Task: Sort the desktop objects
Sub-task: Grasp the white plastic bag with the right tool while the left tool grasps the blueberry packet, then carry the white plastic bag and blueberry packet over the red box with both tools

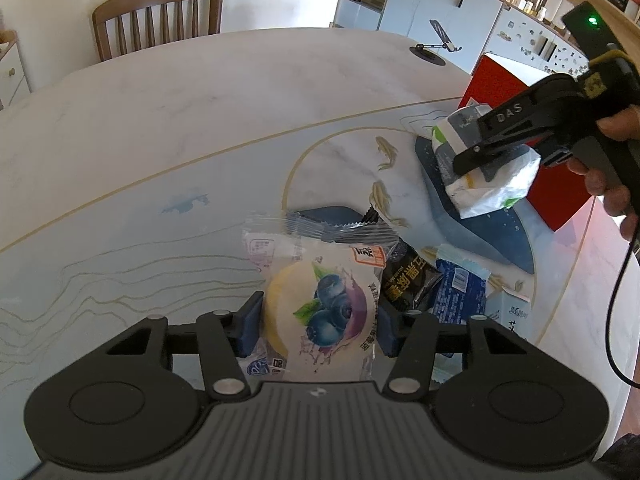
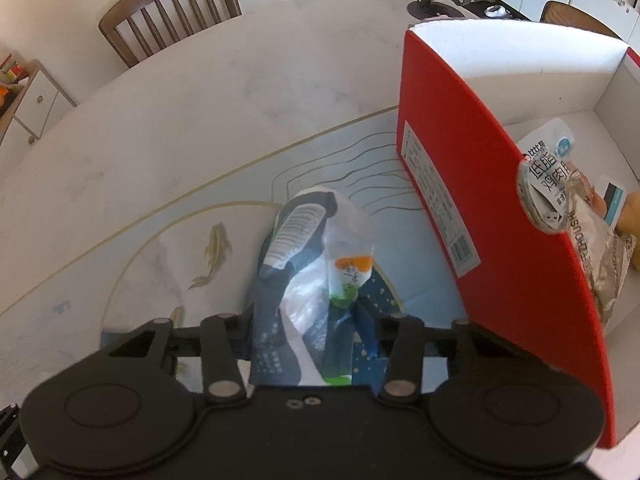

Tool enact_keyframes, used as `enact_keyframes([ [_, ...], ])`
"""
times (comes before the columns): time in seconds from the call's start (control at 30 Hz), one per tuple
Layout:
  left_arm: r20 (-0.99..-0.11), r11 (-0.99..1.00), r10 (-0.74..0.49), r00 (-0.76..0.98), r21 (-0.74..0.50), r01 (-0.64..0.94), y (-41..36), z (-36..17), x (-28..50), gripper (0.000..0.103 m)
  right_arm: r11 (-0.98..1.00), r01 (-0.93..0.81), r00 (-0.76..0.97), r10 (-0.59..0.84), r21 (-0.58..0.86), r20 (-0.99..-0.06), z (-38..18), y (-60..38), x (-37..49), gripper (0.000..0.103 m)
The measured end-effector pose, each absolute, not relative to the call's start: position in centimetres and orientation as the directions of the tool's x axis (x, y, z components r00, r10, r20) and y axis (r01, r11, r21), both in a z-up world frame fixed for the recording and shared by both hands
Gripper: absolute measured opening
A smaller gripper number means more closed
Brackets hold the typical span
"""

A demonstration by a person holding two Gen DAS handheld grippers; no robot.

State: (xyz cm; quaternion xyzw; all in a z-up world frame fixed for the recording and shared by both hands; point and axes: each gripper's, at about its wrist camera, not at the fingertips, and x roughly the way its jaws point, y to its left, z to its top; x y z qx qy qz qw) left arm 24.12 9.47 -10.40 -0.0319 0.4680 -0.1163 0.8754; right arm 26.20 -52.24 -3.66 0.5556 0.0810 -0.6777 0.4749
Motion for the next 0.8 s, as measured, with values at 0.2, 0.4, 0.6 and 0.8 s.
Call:
enact_keyframes([
  [0.2, -0.812, 0.972, -0.232, 0.536, -0.178, 0.15, 9.7, -10.1, 23.8, 0.053, -0.542, 0.703, 0.077, -0.585, 0.46, -0.808, -3.0, -51.0, 26.4, 0.039],
  [0.4, -0.809, 0.972, -0.236, 0.539, -0.185, 0.147, 9.4, -9.4, 22.9, 0.053, -0.522, 0.69, 0.102, -0.616, 0.501, -0.781, -2.0, -49.4, 27.0, 0.039],
  [0.6, -0.804, 0.969, -0.246, 0.541, -0.197, 0.148, 9.1, -8.2, 21.8, 0.053, -0.528, 0.658, 0.096, -0.648, 0.537, -0.755, -0.9, -47.7, 27.7, 0.038],
  [0.8, -0.801, 0.969, -0.247, 0.545, -0.203, 0.141, 8.6, -6.9, 20.7, 0.053, -0.505, 0.65, 0.116, -0.672, 0.568, -0.731, -1.2, -45.5, 27.8, 0.038],
])
